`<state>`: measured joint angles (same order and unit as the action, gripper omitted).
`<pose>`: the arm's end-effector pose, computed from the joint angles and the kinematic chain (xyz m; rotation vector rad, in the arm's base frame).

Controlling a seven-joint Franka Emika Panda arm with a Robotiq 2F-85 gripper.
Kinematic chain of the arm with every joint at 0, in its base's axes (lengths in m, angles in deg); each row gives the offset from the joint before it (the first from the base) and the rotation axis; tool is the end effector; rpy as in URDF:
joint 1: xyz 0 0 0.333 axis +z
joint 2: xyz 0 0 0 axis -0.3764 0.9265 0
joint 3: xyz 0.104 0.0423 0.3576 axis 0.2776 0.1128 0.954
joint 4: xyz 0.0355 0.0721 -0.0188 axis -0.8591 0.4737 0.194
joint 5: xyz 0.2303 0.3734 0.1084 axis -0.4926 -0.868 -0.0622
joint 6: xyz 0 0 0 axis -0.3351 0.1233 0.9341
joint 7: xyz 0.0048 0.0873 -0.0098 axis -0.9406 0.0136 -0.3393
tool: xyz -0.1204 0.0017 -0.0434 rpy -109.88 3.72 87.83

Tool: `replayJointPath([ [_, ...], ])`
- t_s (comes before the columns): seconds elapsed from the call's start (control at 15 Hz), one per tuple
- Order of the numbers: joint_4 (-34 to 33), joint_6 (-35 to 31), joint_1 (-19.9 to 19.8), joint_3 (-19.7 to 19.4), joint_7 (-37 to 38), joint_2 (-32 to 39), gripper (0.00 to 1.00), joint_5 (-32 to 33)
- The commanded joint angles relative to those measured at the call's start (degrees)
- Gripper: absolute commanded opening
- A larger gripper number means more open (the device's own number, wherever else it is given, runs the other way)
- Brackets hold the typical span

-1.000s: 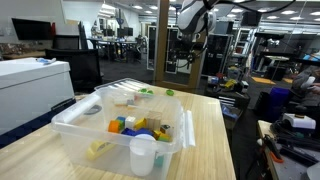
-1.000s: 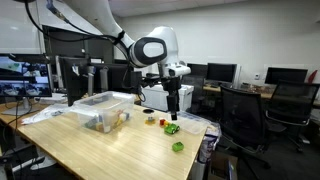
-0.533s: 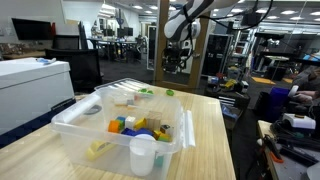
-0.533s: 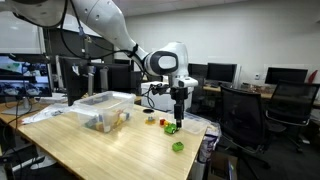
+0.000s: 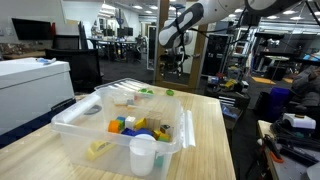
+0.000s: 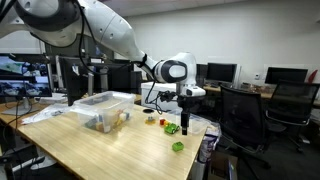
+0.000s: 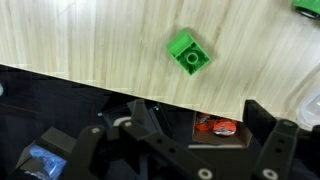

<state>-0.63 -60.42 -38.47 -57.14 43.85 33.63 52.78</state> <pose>0.7459 -0.4044 0.2194 2.4400 -1.7388 0.0377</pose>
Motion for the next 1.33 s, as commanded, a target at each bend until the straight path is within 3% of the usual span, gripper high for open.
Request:
replayJointPath([
  [0.0,0.0,0.0,0.0,0.0,0.0,0.0,1.0,0.0],
  [0.6,1.6,-0.8,4.1,0.1,-1.9,1.4,1.0,4.5],
  [1.27,2.4,-4.2,3.7,-1.4,-0.8,5.9,1.0,4.7],
])
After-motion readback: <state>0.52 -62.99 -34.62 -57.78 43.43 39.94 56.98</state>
